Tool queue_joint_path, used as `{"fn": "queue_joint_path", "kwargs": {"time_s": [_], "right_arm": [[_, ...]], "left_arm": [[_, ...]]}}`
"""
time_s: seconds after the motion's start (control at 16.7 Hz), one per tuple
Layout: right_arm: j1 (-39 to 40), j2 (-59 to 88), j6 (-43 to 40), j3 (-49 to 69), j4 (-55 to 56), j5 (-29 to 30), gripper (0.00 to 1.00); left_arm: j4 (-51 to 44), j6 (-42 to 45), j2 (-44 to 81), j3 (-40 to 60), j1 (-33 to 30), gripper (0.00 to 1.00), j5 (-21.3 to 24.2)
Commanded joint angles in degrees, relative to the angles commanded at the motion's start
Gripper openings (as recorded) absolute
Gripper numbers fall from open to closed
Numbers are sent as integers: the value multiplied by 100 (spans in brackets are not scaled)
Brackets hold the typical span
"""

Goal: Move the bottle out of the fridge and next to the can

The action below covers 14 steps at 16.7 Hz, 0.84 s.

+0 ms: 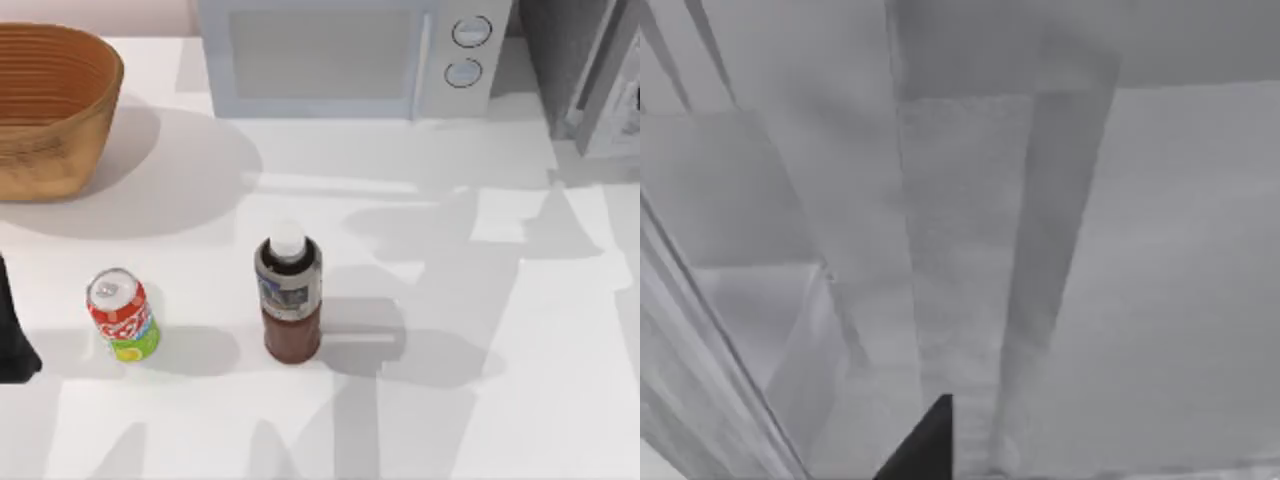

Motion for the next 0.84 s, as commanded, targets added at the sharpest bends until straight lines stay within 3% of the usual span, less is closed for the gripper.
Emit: {"fn": "queue_joint_path", "kwargs": {"time_s": [0.24,0.66,0.84], "right_arm": [[-12,421,16,428,-104,15,100],[11,1887,17,2397,-481,40,100],[15,2065,19,2595,-530,43,100]], "left_arm": [[0,0,0,0,0,100,0],[0,0,0,0,0,100,0],[0,0,0,0,0,100,0]]}}
